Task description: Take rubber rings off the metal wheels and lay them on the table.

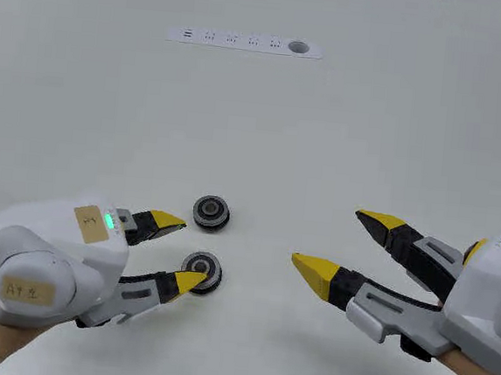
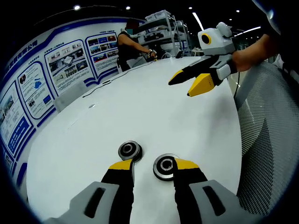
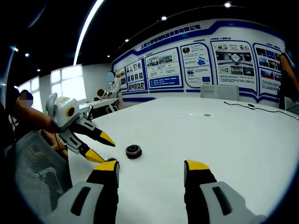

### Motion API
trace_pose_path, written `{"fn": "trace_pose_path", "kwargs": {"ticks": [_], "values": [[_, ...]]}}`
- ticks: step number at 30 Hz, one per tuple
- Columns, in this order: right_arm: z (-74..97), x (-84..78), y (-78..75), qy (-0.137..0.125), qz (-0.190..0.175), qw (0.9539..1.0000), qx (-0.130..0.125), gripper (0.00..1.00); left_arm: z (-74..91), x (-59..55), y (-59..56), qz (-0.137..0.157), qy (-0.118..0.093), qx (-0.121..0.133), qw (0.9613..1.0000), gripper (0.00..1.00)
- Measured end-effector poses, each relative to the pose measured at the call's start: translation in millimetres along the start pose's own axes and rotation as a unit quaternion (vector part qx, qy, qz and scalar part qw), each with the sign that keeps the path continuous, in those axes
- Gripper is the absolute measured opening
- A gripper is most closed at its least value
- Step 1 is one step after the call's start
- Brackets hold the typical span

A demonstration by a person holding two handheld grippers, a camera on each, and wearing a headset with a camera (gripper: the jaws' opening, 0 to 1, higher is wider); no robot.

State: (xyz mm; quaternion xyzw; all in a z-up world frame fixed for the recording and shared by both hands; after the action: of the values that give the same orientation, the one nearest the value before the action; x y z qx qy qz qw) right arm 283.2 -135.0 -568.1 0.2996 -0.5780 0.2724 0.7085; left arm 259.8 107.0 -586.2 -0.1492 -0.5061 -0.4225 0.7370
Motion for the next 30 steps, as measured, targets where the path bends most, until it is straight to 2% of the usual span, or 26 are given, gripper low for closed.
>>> {"fn": "trace_pose_path", "kwargs": {"ticks": [13,30], "values": [[0.5,-0.7,1.0,0.002,-0.004,1.0000,0.003,0.57,-5.1,-2.0,-8.7,0.004,0.009,-0.031,0.9995,0.27],[-0.6,-1.2,-0.5,0.006,-0.008,0.9999,0.003,0.58,-8.3,-4.5,-9.7,0.017,0.015,-0.049,0.9986,0.15]]}}
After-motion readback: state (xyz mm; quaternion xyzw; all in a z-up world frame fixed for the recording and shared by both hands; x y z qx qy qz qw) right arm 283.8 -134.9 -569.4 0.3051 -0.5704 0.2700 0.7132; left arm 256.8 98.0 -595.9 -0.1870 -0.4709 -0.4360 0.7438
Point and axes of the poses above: the centre of the closed fingertips' face, and the gripper's own axes: z roughly backward along the fingers, y roughly to its left, x roughly out of its top, the point moved 9 cm from there along z, roughly backward along the fingers, and after that the axes turned 8 degrees about -y, right-handed, at the moved point
